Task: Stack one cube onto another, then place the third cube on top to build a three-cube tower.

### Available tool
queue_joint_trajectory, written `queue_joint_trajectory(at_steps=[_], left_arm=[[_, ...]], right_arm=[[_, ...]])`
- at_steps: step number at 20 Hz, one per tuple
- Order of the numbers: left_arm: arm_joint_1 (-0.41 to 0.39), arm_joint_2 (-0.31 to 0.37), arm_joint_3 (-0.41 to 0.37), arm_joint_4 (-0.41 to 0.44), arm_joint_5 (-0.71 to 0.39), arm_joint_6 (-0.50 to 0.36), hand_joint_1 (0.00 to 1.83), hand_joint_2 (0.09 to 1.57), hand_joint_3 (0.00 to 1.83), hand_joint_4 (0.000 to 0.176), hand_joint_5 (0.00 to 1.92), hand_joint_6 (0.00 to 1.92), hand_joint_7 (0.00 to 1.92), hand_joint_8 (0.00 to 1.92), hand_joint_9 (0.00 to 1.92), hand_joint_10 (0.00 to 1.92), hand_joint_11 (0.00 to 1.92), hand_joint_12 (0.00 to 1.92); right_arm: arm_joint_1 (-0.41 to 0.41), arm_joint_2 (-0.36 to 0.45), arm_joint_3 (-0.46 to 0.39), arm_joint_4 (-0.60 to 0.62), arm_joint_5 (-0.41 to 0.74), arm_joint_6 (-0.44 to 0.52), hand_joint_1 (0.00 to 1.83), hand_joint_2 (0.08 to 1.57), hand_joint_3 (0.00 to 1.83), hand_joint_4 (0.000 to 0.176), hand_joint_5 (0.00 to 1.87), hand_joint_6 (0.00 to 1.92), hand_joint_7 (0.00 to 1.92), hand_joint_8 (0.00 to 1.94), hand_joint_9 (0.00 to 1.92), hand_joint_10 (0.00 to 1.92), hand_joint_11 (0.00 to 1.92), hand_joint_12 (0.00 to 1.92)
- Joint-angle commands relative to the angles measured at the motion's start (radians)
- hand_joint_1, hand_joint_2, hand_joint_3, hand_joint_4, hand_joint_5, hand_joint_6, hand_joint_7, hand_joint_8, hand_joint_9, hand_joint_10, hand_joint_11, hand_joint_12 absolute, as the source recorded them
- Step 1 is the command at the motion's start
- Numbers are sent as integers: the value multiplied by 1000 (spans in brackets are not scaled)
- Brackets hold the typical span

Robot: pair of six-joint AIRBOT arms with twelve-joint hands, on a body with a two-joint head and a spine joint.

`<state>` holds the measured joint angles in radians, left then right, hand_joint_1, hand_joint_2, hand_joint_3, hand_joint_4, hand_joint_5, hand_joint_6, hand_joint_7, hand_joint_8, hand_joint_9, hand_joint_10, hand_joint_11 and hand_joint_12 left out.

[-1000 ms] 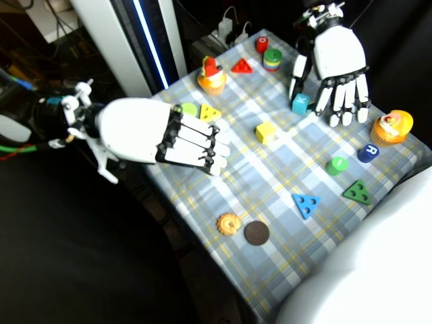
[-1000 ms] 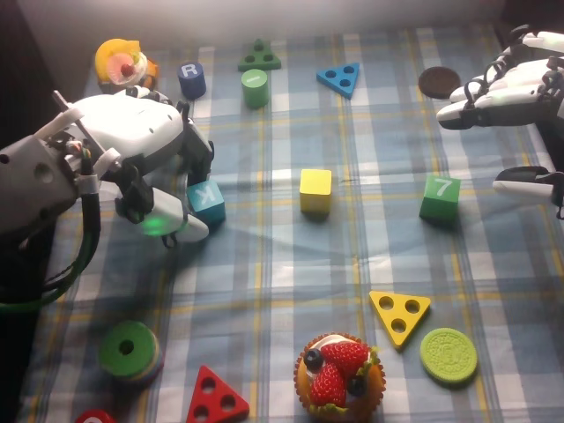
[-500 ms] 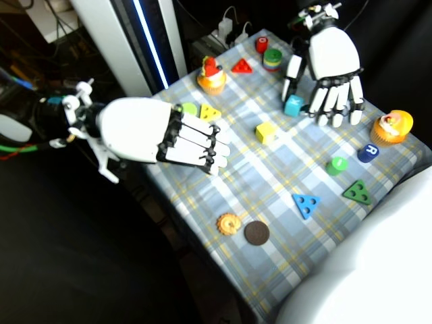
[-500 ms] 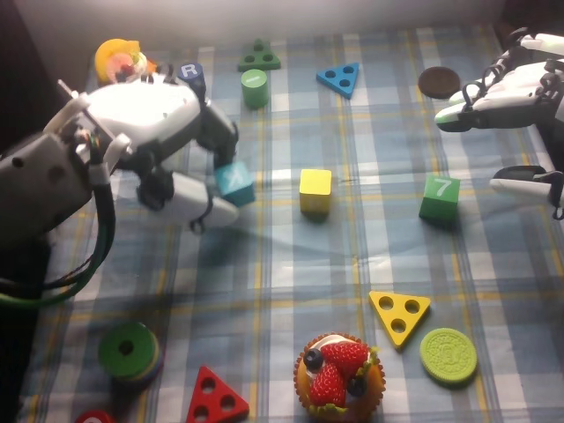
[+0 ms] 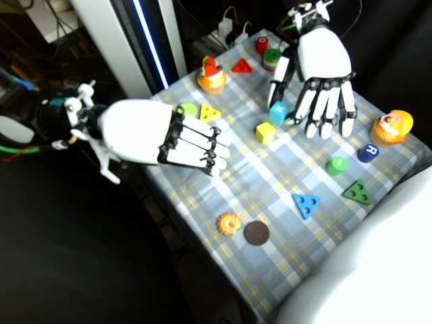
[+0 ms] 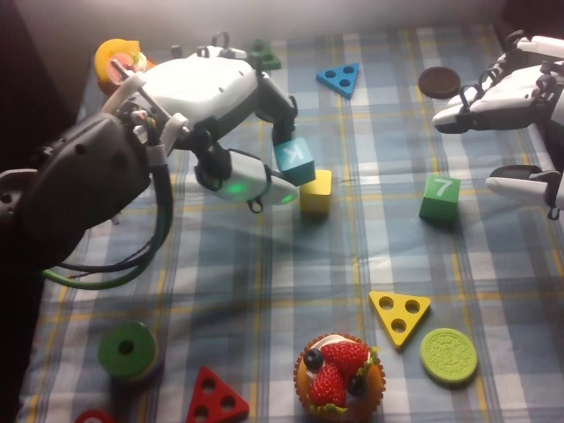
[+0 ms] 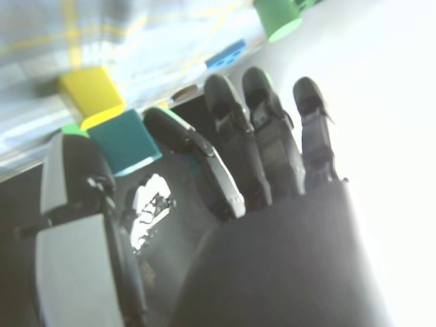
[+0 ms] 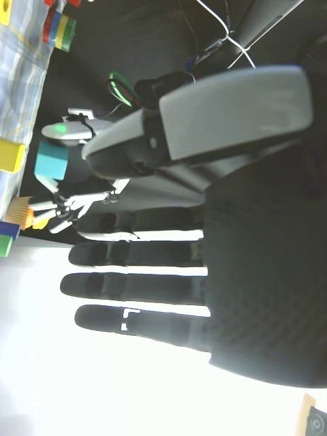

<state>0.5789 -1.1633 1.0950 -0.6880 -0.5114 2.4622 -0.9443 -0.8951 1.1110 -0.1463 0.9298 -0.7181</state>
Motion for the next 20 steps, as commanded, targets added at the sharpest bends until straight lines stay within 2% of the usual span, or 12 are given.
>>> queue_joint_trajectory(at_steps=[1,3,10,14,16,20], left_arm=[[-19,-6,5,35,-88,-5,1023,1101,0,176,997,942,725,3,455,0,3,300],[-31,-27,20,43,-69,-8,1037,1082,0,176,1040,871,766,7,480,5,9,340],[-36,-48,45,46,-19,-8,1036,1086,0,176,1029,891,739,4,492,5,0,538],[-33,-48,54,34,-2,-8,1026,1095,1,176,1007,925,728,0,476,0,1,496],[-33,-49,56,32,-1,-8,1039,1079,0,176,1043,867,731,1,490,2,3,539],[-33,-52,60,31,5,-8,1029,1085,1,176,1024,896,722,5,500,11,8,545]], right_arm=[[15,-3,5,26,118,4,675,1308,1,0,571,0,609,0,583,1,96,1103],[15,-4,6,25,118,4,694,1305,0,0,569,0,606,0,584,1,95,1107],[16,-8,9,21,118,5,726,1299,0,0,562,0,603,0,578,0,101,1099],[16,-8,9,21,118,6,744,1296,0,0,566,1,603,0,583,1,113,1097],[16,-8,9,21,118,6,753,1297,0,0,565,1,601,0,586,2,127,1054],[16,-8,10,21,118,6,734,1299,0,0,569,2,612,3,598,4,150,1054]])
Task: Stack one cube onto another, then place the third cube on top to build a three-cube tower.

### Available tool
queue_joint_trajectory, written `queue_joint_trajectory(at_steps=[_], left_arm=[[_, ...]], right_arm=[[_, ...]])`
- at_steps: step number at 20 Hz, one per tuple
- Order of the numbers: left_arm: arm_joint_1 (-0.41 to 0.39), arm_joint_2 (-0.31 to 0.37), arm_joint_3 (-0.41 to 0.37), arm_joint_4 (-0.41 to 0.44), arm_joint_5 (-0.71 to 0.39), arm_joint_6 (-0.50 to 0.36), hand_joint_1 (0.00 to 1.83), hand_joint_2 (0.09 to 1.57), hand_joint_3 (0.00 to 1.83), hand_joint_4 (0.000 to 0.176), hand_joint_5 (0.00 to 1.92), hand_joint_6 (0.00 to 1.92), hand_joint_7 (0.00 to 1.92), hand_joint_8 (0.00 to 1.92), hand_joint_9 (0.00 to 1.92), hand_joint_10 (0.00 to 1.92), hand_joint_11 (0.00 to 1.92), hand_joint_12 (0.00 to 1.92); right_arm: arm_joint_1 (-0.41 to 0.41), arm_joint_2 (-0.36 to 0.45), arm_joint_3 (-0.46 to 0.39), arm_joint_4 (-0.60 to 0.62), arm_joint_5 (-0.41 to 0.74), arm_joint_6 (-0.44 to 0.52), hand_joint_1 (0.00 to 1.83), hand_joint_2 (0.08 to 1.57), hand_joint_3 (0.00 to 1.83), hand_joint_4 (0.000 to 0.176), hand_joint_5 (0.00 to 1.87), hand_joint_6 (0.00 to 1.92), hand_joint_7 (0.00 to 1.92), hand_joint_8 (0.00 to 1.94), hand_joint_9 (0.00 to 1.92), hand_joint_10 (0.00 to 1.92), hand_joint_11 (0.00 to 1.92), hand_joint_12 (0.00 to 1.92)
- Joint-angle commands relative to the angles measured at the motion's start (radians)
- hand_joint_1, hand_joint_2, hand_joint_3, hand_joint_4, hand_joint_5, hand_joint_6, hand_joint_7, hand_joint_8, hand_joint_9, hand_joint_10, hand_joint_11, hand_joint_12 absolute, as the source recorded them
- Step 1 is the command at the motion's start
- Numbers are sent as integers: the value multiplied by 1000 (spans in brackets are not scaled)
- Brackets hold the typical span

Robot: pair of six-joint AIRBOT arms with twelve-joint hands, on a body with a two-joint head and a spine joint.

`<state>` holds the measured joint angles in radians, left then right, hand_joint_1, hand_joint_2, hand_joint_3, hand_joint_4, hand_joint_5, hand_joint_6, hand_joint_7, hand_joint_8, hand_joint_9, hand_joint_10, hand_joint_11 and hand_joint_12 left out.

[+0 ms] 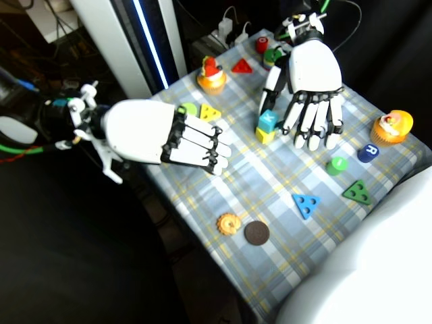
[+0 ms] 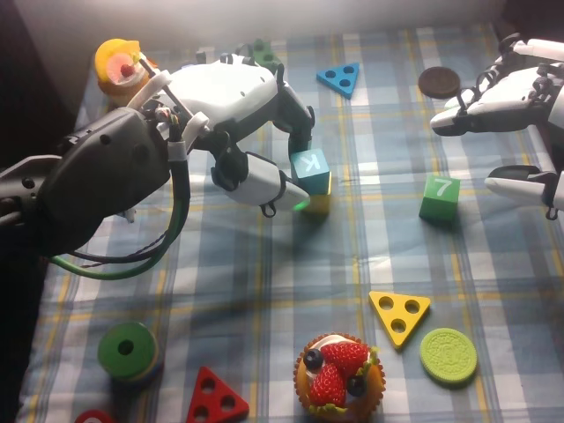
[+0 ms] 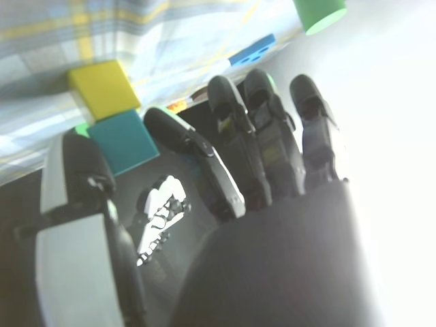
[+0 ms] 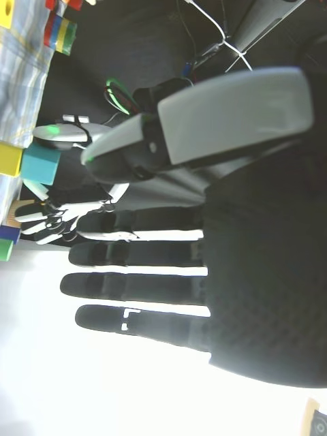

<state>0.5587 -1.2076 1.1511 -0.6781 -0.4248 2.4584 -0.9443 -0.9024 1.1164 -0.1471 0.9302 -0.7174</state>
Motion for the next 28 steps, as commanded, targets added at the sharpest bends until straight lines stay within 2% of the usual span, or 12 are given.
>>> queue_joint_trajectory(at_steps=[1,2,3,4,5,7,14,16,18,20,24,28], left_arm=[[-13,-7,4,20,-80,-4,1017,1097,0,176,990,950,707,3,512,8,1,563],[-13,-7,4,20,-80,-4,1017,1097,0,176,990,950,707,3,512,8,1,563],[-13,-8,4,19,-80,-4,946,1008,0,158,876,399,691,6,511,4,0,564],[-13,-8,4,19,-80,-4,922,974,0,147,898,144,675,6,508,1,0,578],[-13,-8,4,19,-80,-4,911,956,0,157,903,47,669,3,506,0,0,589],[-13,-9,4,19,-80,-4,895,953,0,174,881,8,648,1,483,1,0,532],[-2,-2,-11,16,-106,-4,886,951,0,170,779,0,561,0,437,0,0,475],[5,20,-44,40,-148,-21,796,874,0,176,89,0,213,0,284,0,0,390],[15,53,-76,96,-204,-111,767,855,0,176,18,0,151,0,260,0,0,339],[25,90,-117,142,-267,-170,686,838,2,176,0,0,100,5,189,2,0,30],[78,185,-220,225,-429,-290,573,832,0,176,0,0,33,1,104,0,12,6],[122,234,-274,248,-523,-327,678,817,0,176,0,0,18,0,71,7,0,0]], right_arm=[[16,0,5,22,117,5,733,1300,1,0,573,3,617,5,603,6,155,1057],[16,0,5,22,117,5,733,1300,1,0,573,3,617,5,603,6,155,1057],[16,0,5,22,117,5,718,1302,2,0,569,1,614,3,602,5,153,1057],[16,0,5,22,117,5,714,1302,1,0,567,0,609,1,603,5,152,1058],[16,0,5,22,117,5,713,1300,0,0,567,0,608,0,608,6,163,1062],[16,0,5,22,117,5,735,1298,0,0,565,0,605,0,604,3,155,1072],[15,0,5,22,117,9,762,1287,0,0,557,0,592,0,589,2,140,1074],[16,-3,5,22,117,9,692,1242,0,0,493,0,500,0,497,0,53,1079],[22,-18,14,21,101,9,705,1218,0,0,484,0,494,0,492,0,61,1045],[44,-39,30,4,61,9,768,1125,0,0,501,7,517,8,501,8,149,951],[84,-85,70,-26,-38,13,753,1050,0,0,497,0,515,0,502,0,127,981],[86,-119,98,-18,-88,13,738,1004,0,0,540,1,525,1,513,2,76,1111]])
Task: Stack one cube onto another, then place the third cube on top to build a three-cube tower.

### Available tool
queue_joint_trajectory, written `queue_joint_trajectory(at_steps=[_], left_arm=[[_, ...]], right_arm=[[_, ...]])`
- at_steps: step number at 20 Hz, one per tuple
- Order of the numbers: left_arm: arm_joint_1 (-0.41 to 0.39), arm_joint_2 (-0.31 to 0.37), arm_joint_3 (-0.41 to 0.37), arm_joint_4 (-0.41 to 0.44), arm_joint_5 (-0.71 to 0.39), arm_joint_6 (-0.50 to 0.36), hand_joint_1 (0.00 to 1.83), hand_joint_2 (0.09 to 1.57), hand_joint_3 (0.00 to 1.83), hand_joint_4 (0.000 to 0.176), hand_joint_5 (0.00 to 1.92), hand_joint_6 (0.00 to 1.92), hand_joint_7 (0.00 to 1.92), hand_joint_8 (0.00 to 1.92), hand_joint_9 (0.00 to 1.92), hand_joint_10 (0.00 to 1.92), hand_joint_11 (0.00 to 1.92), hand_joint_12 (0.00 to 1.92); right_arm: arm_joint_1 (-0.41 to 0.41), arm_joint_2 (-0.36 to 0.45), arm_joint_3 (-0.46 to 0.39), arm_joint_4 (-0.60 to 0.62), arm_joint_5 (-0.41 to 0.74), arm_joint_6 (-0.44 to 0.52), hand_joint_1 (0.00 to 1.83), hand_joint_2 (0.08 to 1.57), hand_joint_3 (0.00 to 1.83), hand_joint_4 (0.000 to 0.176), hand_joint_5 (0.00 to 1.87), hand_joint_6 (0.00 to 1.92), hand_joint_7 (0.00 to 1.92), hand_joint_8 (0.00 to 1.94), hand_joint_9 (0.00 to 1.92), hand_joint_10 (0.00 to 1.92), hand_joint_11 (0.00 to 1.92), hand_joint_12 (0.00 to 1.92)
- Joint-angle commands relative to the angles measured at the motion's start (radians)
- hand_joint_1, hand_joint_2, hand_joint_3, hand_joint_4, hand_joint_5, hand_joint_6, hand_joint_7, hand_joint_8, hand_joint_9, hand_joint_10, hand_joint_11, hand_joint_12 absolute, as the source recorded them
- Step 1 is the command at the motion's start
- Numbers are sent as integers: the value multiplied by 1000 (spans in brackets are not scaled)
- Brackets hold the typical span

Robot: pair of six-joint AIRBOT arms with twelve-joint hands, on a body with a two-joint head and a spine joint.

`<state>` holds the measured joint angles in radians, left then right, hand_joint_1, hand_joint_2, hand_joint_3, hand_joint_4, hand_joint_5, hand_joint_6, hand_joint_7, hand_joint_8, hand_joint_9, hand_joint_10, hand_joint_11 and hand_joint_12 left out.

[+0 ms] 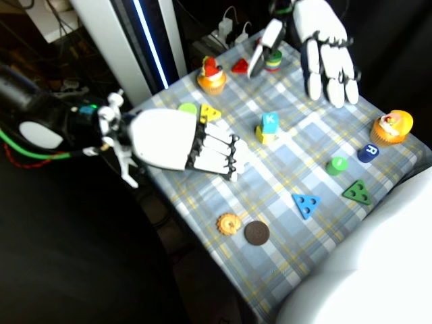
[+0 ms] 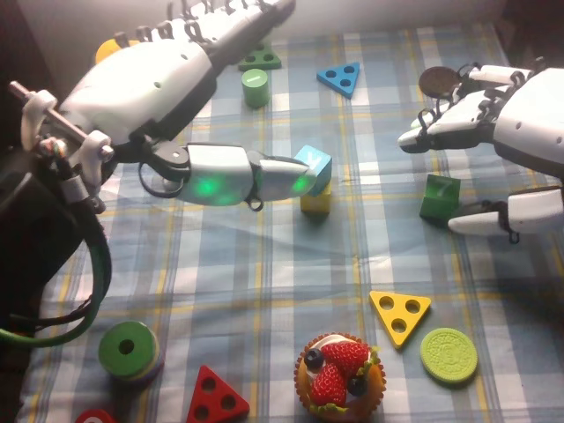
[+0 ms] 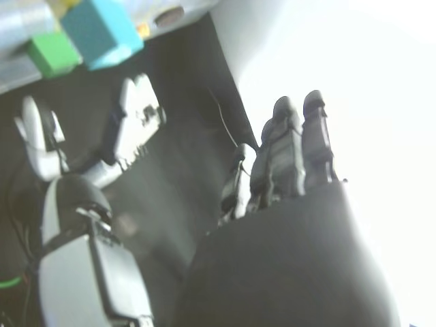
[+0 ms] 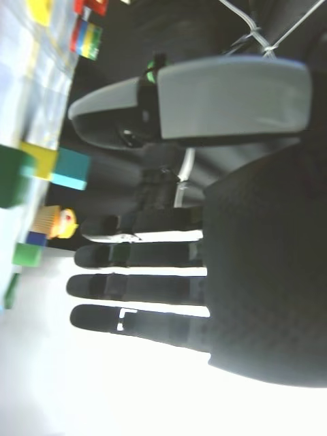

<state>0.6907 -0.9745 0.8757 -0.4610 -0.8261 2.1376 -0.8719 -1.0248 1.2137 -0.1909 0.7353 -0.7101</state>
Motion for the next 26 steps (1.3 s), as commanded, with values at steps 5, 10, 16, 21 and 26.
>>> queue_joint_trajectory(at_steps=[5,10,16,21,26], left_arm=[[14,17,-23,31,-163,-8,621,827,2,176,0,0,52,8,103,13,0,0],[28,25,-34,30,-183,-23,632,830,2,176,0,0,88,14,118,11,0,0],[32,26,-34,20,-183,-24,626,831,3,176,0,0,86,5,152,12,0,0],[34,26,-34,12,-182,-24,635,826,0,176,0,0,93,4,158,9,0,0],[38,30,-34,3,-179,-24,667,820,0,176,0,0,76,0,157,4,0,0]], right_arm=[[24,-40,41,47,64,5,751,983,0,0,618,9,524,0,527,4,42,1193],[34,-57,59,63,49,0,793,973,0,0,756,20,589,12,576,12,67,1254],[37,-54,58,64,49,0,995,1008,0,0,947,45,749,23,667,24,121,1151],[45,-54,53,62,57,0,1125,1103,1,0,991,966,867,16,792,34,233,1201],[87,-54,52,2,82,38,1167,1074,0,0,1064,848,893,7,849,27,342,1118]])
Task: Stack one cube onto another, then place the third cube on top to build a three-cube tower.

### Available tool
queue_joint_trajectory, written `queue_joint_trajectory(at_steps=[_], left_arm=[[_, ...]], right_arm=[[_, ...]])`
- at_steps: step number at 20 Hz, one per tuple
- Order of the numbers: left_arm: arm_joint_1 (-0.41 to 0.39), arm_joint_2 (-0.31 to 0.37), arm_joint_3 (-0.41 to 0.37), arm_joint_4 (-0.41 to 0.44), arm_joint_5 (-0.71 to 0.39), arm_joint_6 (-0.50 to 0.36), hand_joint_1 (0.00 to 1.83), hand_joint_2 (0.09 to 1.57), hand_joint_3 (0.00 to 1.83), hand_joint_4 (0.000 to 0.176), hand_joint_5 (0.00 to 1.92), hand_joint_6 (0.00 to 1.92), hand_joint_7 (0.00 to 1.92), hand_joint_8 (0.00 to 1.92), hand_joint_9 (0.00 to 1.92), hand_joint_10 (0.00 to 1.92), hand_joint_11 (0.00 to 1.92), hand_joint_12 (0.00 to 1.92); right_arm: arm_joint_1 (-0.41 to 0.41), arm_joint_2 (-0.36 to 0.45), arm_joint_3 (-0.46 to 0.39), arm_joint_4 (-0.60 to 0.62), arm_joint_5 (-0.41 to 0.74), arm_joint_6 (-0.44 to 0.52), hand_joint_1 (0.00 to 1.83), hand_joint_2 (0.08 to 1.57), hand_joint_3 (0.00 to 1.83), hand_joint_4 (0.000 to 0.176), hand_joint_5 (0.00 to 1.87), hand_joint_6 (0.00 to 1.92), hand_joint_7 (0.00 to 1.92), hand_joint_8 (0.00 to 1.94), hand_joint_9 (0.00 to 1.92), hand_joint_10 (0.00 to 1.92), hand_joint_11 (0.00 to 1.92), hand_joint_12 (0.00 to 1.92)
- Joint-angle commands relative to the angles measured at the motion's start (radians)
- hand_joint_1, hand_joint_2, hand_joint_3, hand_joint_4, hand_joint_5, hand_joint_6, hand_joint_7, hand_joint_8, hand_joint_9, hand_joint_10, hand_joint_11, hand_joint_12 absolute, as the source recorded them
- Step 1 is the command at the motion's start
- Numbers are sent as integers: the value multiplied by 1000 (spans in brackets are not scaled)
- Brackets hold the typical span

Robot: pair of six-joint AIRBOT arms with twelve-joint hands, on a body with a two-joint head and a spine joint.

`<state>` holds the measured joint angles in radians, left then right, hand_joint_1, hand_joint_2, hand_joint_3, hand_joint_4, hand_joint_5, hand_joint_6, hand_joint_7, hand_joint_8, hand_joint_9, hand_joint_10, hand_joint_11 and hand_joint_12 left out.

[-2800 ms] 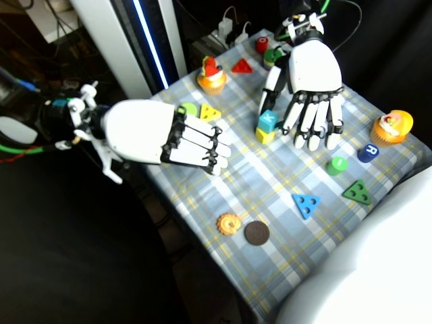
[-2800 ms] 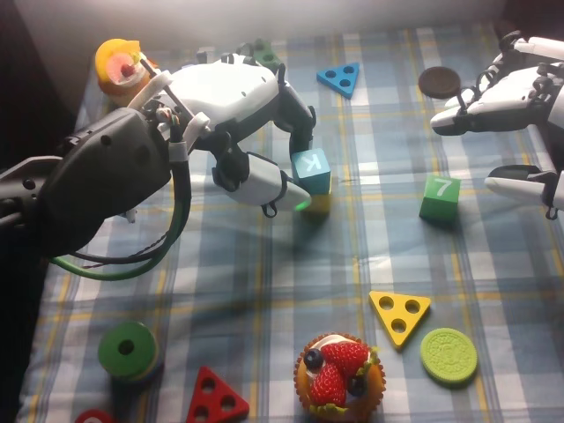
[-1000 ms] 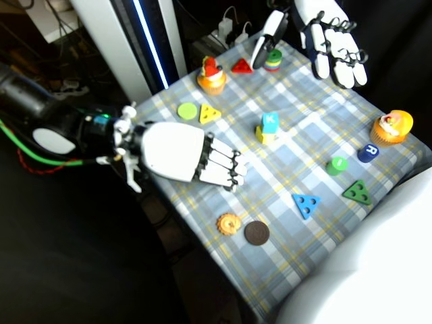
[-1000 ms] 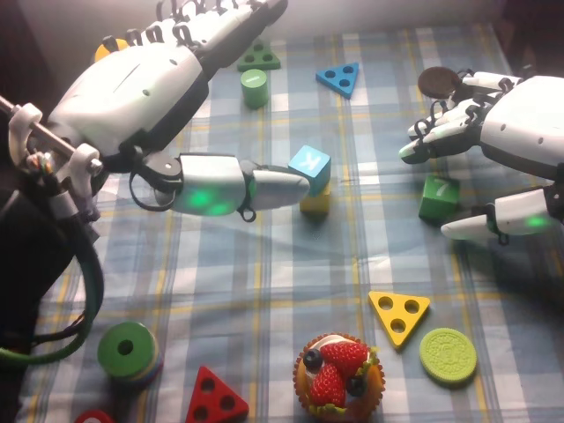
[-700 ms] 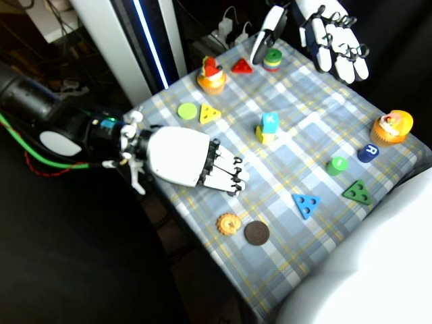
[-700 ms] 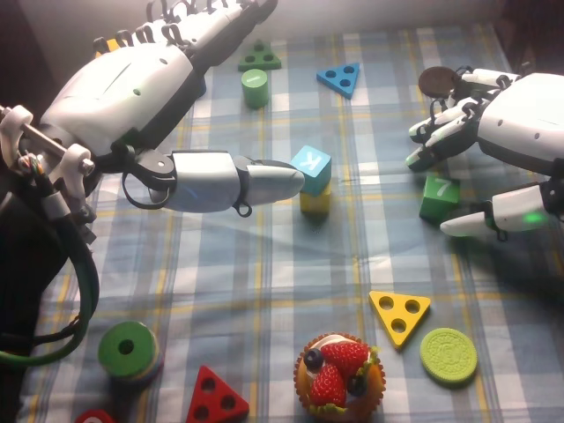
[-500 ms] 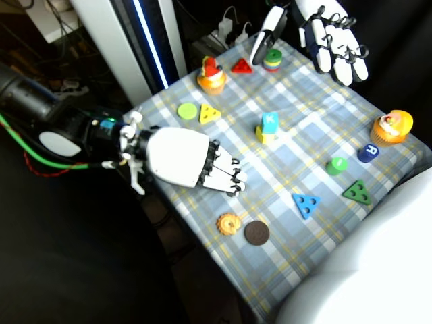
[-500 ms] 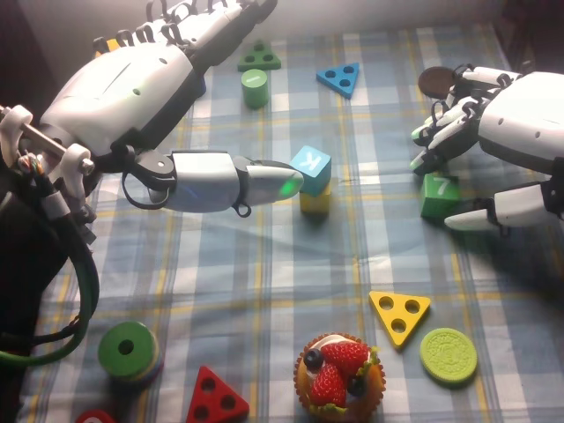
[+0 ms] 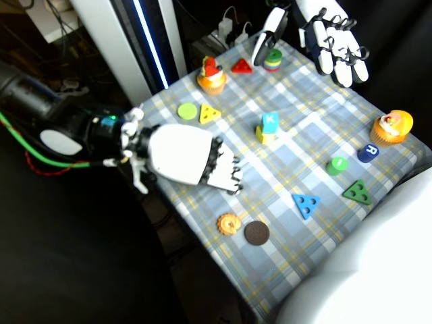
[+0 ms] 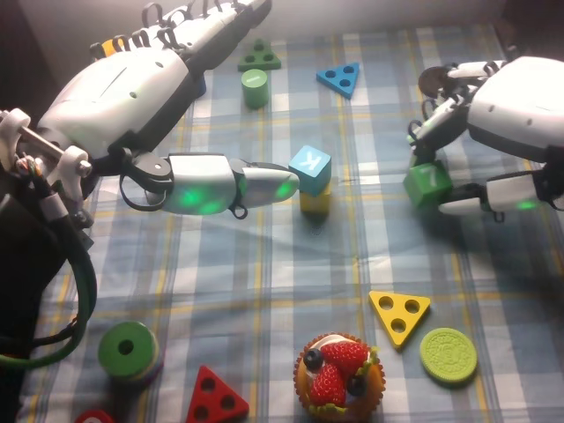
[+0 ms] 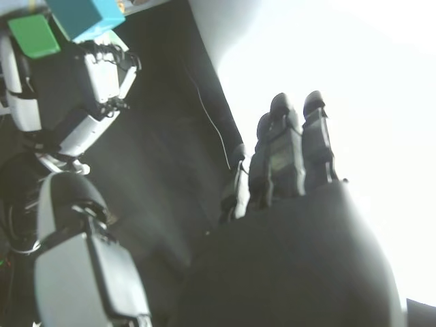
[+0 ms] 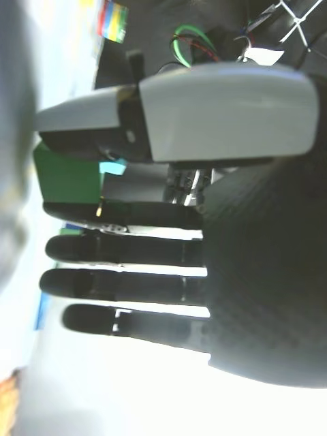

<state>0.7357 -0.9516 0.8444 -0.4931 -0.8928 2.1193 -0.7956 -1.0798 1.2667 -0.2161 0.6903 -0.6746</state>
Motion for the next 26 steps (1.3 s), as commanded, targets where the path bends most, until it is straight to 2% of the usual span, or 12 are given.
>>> queue_joint_trajectory(at_steps=[1,3,4,7,8,10,13,15,17,20,21,26], left_arm=[[-5,12,-3,35,-110,-5,679,814,0,176,0,0,82,3,165,7,0,0],[0,19,-3,35,-106,-5,710,800,0,176,0,0,91,6,174,9,0,0],[3,24,-3,35,-106,-5,707,796,0,176,1,0,96,7,167,5,6,3],[16,37,-4,16,-108,-5,710,798,0,176,0,0,72,0,110,0,0,0],[22,45,-3,5,-111,-5,744,805,0,176,0,0,64,0,89,0,0,0],[25,52,-3,-2,-108,-5,779,806,0,176,0,0,66,1,77,0,0,0],[24,52,2,-4,-97,-5,804,808,0,176,5,1,53,0,56,0,0,0],[24,52,2,-9,-96,-5,803,815,3,176,0,0,47,0,54,1,0,0],[24,52,4,-13,-97,-5,820,822,5,176,16,6,53,2,73,7,0,0],[24,52,8,-20,-94,-5,807,838,9,176,1,0,55,2,89,10,0,0],[24,52,8,-21,-94,-5,820,838,7,176,3,1,48,0,80,5,0,0],[24,52,8,-22,-93,-5,856,823,0,176,4,1,46,1,83,4,0,0]], right_arm=[[38,-2,4,-12,129,31,1177,1059,0,0,1101,785,899,7,839,19,306,1158],[84,-15,21,-76,133,83,1179,1056,0,0,1107,770,898,3,773,8,143,1289],[110,-27,34,-112,134,112,1154,1066,1,0,1084,812,880,0,740,3,99,1287],[185,-70,71,-195,133,165,1135,1071,0,0,1072,832,847,2,748,6,159,1134],[205,-92,94,-235,132,210,1159,1083,1,0,1042,872,844,1,725,5,133,1113],[237,-119,120,-291,116,256,1172,1073,0,0,1069,825,888,7,731,4,166,1044],[273,-143,137,-352,85,270,1187,1054,0,0,1112,751,908,6,771,13,176,1134],[290,-156,143,-386,78,283,1191,1046,0,0,1132,718,891,0,741,2,140,1089],[299,-162,144,-406,74,287,1187,1053,0,0,1114,749,877,0,686,0,65,1123],[302,-169,144,-421,71,289,1192,1045,0,0,1135,711,888,2,704,5,115,1059],[302,-170,144,-426,69,291,1193,1046,0,0,1134,713,906,5,736,12,143,1096],[301,-173,142,-443,61,300,1183,1067,1,0,1082,801,843,1,654,0,24,1115]])
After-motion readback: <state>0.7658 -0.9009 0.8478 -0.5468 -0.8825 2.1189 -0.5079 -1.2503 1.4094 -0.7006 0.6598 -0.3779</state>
